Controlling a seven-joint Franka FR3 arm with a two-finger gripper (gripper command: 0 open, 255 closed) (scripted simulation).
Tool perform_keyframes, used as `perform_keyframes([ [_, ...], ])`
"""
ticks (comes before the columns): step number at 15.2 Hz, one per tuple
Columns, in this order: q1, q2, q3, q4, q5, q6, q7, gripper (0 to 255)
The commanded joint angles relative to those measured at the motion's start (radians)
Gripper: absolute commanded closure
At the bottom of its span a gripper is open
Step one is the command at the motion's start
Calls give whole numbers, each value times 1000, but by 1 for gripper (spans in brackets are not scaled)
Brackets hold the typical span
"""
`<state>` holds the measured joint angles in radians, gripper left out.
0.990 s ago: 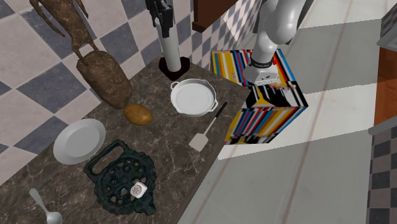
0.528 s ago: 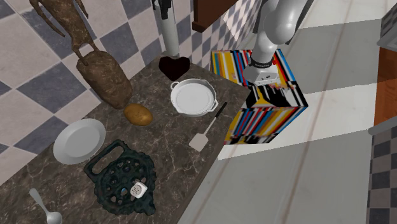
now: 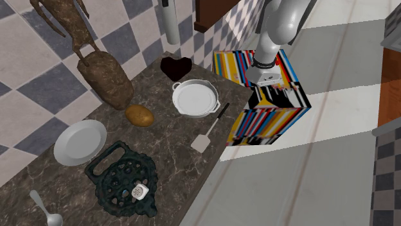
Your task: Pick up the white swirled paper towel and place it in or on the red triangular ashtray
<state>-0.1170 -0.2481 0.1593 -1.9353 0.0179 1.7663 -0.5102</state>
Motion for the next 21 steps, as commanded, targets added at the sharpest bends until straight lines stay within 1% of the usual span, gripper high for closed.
perform_keyframes([
  [1,-1,-4,-2,-32,1,27,-3,255],
  [21,2,19,6,-279,-1,297,3,255],
])
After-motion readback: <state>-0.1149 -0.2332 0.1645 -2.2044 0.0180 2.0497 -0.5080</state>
